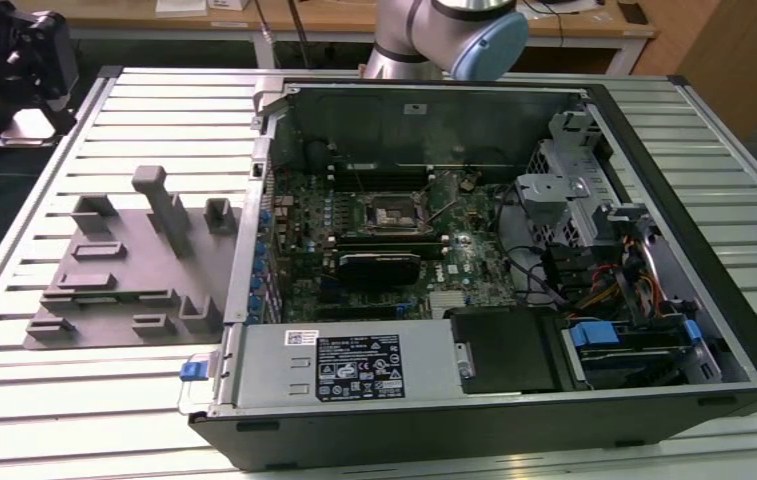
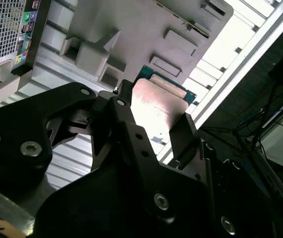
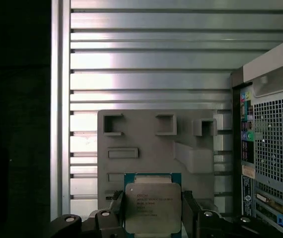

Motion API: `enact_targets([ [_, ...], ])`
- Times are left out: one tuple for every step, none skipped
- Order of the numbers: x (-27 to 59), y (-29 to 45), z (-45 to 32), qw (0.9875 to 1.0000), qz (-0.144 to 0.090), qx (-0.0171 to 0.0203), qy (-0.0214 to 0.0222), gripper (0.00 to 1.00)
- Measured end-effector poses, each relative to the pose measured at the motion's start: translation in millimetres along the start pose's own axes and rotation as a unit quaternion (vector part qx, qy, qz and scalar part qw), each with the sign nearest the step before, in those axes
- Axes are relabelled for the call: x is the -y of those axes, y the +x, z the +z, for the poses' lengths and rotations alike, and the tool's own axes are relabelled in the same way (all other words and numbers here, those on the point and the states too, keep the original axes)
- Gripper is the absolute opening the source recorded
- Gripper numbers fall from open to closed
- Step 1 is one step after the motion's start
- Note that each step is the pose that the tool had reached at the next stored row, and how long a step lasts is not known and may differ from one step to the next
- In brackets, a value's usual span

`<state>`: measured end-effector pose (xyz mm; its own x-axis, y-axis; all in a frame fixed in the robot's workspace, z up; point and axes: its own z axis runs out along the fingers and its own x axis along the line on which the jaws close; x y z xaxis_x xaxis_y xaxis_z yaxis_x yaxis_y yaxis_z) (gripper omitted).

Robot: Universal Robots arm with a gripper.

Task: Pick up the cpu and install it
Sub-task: 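Pick up the cpu and move it towards the insertion slot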

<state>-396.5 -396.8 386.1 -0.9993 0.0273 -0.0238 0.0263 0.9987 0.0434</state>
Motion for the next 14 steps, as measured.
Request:
enact_targets([
  [0.0,-1.9,0.0,1.0,0.0,0.0,0.0,0.54],
  [-0.1,-3.9,0.1,1.0,0.0,0.0,0.0,0.54],
  [-0.1,-5.9,0.2,1.0,0.0,0.0,0.0,0.54],
  [-0.2,-7.9,0.2,1.0,0.0,0.0,0.0,0.54],
  [-0.3,-10.0,0.3,1.0,0.0,0.0,-0.0001,0.54],
  [-0.3,-12.0,0.3,1.0,0.0,0.0,0.0,0.54],
  [-0.4,-14.3,0.4,1.0,0.0,0.0,0.0,0.54],
  [-0.4,-16.4,0.4,1.0,0.0,0.0,0.0,0.54],
  [-0.5,-18.6,0.4,1.0,0.0,0.0,0.0,0.54],
  [-0.5,-20.6,0.5,1.0,0.0,0.0,0.0,0.54],
  [-0.6,-22.7,0.6,1.0,0.0,0.0,0.0,0.54],
  [-0.6,-24.8,0.7,1.0,0.0,0.0001,0.0,0.54],
  [-0.7,-26.9,0.7,1.0,0.0,0.0001,0.0,0.54],
  [-0.7,-29.0,0.8,1.0,0.0,0.0,0.0,0.54],
])
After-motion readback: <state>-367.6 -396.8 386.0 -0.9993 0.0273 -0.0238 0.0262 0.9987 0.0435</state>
